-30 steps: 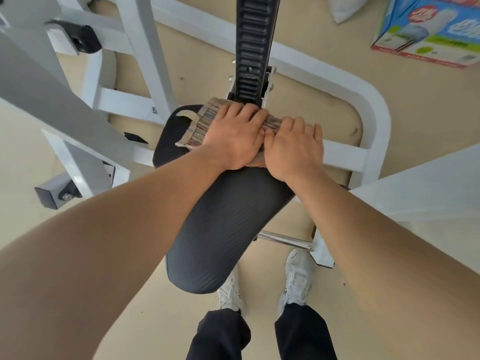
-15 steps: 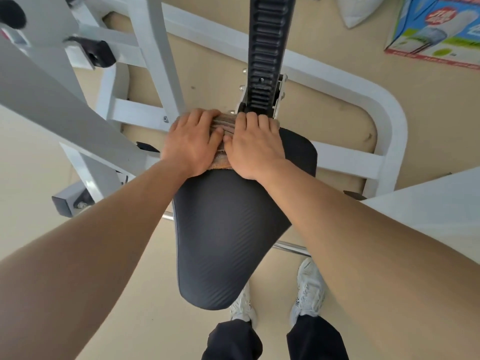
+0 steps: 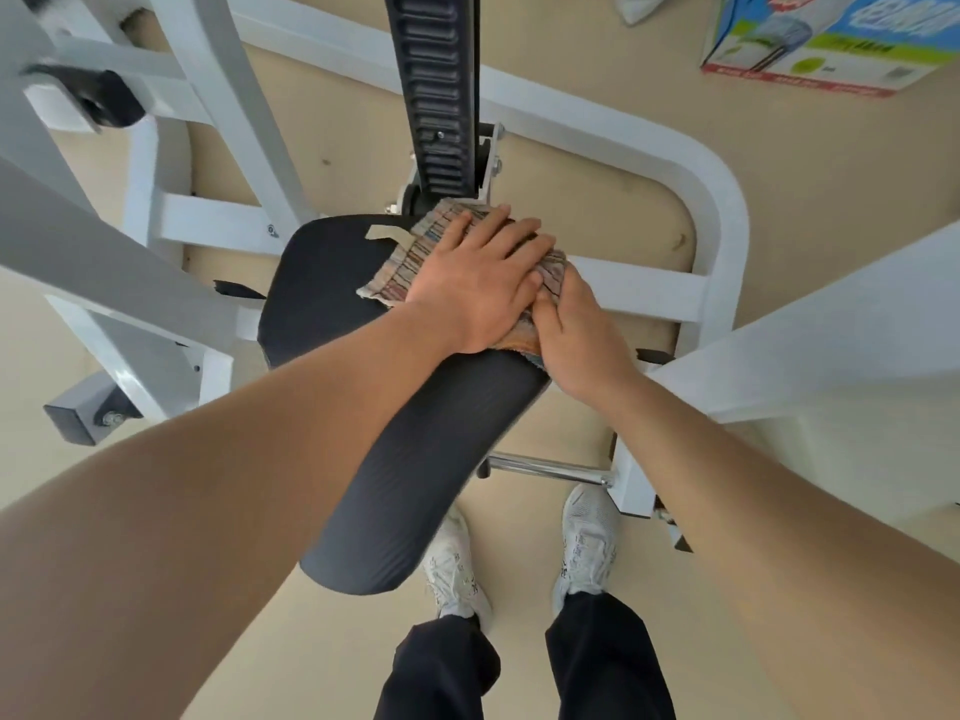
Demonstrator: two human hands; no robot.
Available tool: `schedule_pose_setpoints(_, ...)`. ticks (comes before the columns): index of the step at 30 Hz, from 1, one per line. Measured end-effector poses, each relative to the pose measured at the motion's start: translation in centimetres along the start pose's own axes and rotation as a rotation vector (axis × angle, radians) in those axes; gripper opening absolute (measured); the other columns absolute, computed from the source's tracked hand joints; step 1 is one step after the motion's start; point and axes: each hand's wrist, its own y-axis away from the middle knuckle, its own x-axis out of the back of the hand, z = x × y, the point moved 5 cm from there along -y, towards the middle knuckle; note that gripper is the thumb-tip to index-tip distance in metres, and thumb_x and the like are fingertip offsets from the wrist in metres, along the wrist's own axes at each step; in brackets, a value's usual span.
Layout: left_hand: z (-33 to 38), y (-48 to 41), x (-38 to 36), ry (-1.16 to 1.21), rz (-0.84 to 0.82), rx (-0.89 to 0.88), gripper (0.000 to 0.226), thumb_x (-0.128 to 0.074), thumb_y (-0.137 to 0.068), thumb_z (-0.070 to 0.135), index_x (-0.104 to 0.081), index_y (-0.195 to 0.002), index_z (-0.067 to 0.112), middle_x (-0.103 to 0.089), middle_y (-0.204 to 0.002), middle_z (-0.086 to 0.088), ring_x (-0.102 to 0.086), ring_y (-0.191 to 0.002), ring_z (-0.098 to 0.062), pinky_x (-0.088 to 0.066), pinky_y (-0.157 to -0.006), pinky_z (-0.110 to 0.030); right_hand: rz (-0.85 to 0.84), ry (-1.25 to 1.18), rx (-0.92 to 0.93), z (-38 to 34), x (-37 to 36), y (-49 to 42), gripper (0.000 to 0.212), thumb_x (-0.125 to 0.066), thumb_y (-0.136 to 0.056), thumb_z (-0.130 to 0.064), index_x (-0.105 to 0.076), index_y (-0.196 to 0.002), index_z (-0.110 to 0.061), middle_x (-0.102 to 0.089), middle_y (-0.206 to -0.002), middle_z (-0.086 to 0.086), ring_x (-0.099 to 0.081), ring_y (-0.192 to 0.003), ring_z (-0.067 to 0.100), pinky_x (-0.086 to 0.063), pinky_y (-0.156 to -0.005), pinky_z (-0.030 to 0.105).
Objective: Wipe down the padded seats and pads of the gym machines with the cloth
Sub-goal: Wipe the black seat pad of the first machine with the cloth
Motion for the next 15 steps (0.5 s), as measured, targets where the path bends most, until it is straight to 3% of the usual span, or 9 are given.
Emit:
schedule_pose_setpoints(3,0.9,-0.7,-0.1,0.017,-0.025,-0.037,0.055,-0.020,-0.105,0.043,-0.021,-0.157,0.028,-0.014,-0.167,0.005,-0.005,-0.155,-0.019,-0.001,-0.125,-0.043,0.012,-0.419,-0.061,0.6,-1.4,1.2,0.044,-0.033,-0.108,-0.030,-0.040,-0.151,-0.026,-0.052,-0.148,-0.003,-0.049,-0.127,0.007,-0.032,-0.104,0.022)
schedule_pose_setpoints(4,0.8,-0.9,0.0,0.034,-0.020,-0.022,0.056,-0.020,-0.105,0.044,-0.019,-0.158,0.025,-0.013,-0.167,0.003,-0.004,-0.155,-0.018,0.000,-0.126,-0.041,0.036,-0.538,-0.109,0.4,-1.5,0.8,0.039,-0.038,-0.104,-0.029,-0.055,-0.139,-0.030,-0.062,-0.135,-0.008,-0.054,-0.117,0.003,-0.037,-0.103,0.026)
schedule_pose_setpoints(5,0.6,-1.1,0.0,0.048,-0.012,-0.001,0.057,-0.019,-0.106,0.043,-0.018,-0.159,0.022,-0.013,-0.168,0.002,-0.004,-0.155,-0.018,0.000,-0.126,-0.040,0.065,-0.648,-0.159,0.3,-1.4,0.0,0.033,-0.042,-0.099,-0.027,-0.071,-0.115,-0.031,-0.073,-0.111,-0.014,-0.062,-0.100,-0.002,-0.044,-0.095,0.029)
schedule_pose_setpoints(6,0.3,-1.4,0.0,0.063,-0.001,0.023,0.058,-0.018,-0.106,0.043,-0.018,-0.159,0.019,-0.014,-0.168,0.000,-0.005,-0.155,-0.018,-0.001,-0.126,-0.039,0.086,-0.721,-0.210,0.1,-1.1,-0.8,0.031,-0.044,-0.095,-0.022,-0.073,-0.087,-0.027,-0.073,-0.080,-0.020,-0.062,-0.077,-0.006,-0.046,-0.082,0.028)
schedule_pose_setpoints(7,0.0,-1.7,0.1,0.077,0.012,0.051,0.058,-0.016,-0.106,0.042,-0.017,-0.159,0.018,-0.014,-0.168,-0.002,-0.005,-0.155,-0.019,-0.001,-0.126,-0.039,0.098,-0.765,-0.238,-0.2,-0.7,-1.4,0.029,-0.044,-0.092,-0.017,-0.066,-0.073,-0.022,-0.066,-0.062,-0.020,-0.058,-0.062,-0.007,-0.043,-0.072,0.027)
schedule_pose_setpoints(8,-0.1,-1.8,0.2,0.076,0.020,0.076,0.058,-0.015,-0.107,0.041,-0.017,-0.159,0.016,-0.014,-0.168,-0.003,-0.005,-0.155,-0.020,-0.002,-0.126,-0.040,0.102,-0.782,-0.246,-0.6,-0.5,-1.9,0.024,-0.044,-0.089,-0.017,-0.063,-0.075,-0.020,-0.065,-0.062,-0.018,-0.058,-0.062,-0.005,-0.043,-0.071,0.028)
schedule_pose_setpoints(10,0.0,-1.4,0.1,0.038,0.028,0.093,0.059,-0.014,-0.106,0.041,-0.014,-0.160,0.017,-0.012,-0.168,-0.003,-0.004,-0.155,-0.023,-0.002,-0.126,-0.043,0.138,-0.777,-0.187,-1.1,-0.9,-1.8,0.032,-0.043,-0.088,-0.026,-0.066,-0.110,-0.020,-0.072,-0.099,-0.010,-0.064,-0.093,0.004,-0.049,-0.089,0.031)
schedule_pose_setpoints(12,0.5,0.5,-0.1,0.033,0.029,0.076,0.059,-0.012,-0.106,0.042,-0.008,-0.160,0.020,-0.006,-0.169,-0.001,0.000,-0.156,-0.023,-0.001,-0.125,-0.045,0.196,-0.776,-0.110,-0.6,-2.0,0.1,0.047,-0.040,-0.095,-0.025,-0.053,-0.140,-0.021,-0.065,-0.131,-0.004,-0.060,-0.119,0.008,-0.045,-0.107,0.034)
schedule_pose_setpoints(15,1.8,5.3,-0.9,0.065,0.014,0.055,0.060,-0.013,-0.106,0.043,0.000,-0.161,0.023,0.005,-0.169,0.000,0.006,-0.155,-0.021,0.000,-0.126,-0.044,0.264,-0.784,-0.074,-0.4,-4.6,4.8,0.058,-0.037,-0.097,-0.026,-0.035,-0.154,-0.023,-0.051,-0.151,-0.004,-0.048,-0.137,0.008,-0.037,-0.118,0.041)
